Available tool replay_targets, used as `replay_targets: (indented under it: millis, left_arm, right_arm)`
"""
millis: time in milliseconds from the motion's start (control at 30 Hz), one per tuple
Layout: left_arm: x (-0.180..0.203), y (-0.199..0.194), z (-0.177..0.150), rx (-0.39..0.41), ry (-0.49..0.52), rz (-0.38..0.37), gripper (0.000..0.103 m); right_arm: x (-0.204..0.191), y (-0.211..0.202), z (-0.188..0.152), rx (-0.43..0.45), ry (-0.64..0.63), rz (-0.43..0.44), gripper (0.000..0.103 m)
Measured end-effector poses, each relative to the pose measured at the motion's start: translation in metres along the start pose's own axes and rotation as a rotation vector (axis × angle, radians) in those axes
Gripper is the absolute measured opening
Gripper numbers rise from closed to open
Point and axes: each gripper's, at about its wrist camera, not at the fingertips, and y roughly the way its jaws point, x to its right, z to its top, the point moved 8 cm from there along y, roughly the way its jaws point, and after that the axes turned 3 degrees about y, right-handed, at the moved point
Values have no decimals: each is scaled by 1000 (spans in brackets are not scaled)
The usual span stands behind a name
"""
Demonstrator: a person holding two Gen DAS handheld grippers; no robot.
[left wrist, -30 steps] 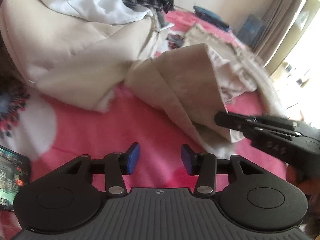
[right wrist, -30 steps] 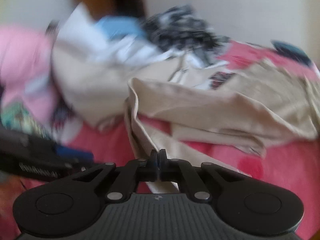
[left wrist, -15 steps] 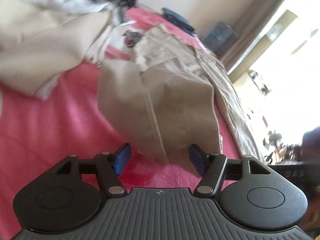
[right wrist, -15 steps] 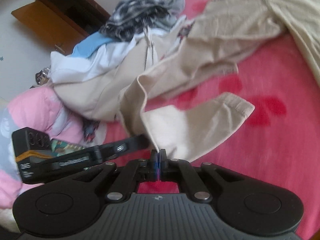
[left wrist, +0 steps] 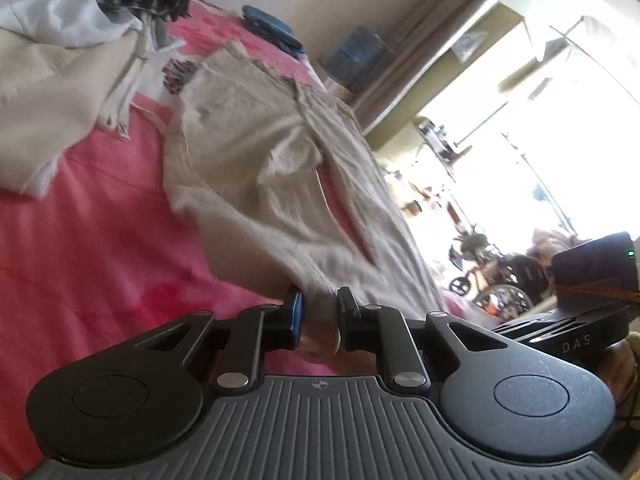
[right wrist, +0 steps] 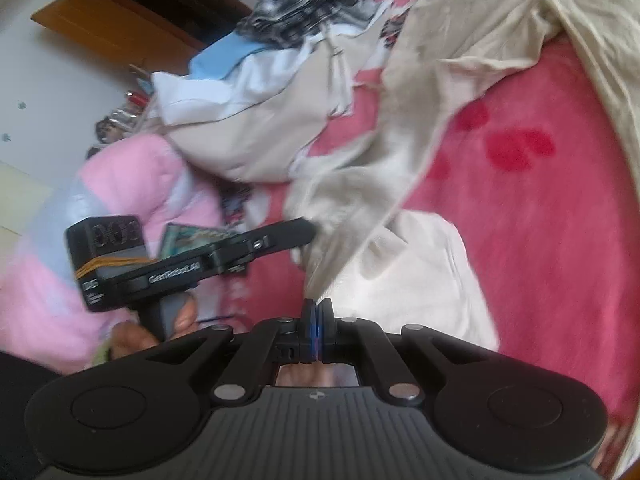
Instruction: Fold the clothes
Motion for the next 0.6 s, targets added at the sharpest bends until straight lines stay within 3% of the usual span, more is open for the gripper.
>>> replay_targets:
  millis: [133, 267, 367, 600]
  left_arm:
    - [4, 6, -12, -91, 24, 24, 13]
    - [-13, 19, -26, -174, -43, 47, 12]
    - [-28, 20, -33, -182, -86, 80, 10]
    - [-59, 13, -36, -159, -4, 296, 6]
  right_arm:
    - [1, -1, -24, -59, 96, 19, 0]
    - [29, 7, -37, -71, 188, -45, 0]
    - [44, 9, -37, -60, 206, -99, 0]
    - [66, 12, -40, -50, 242, -181, 0]
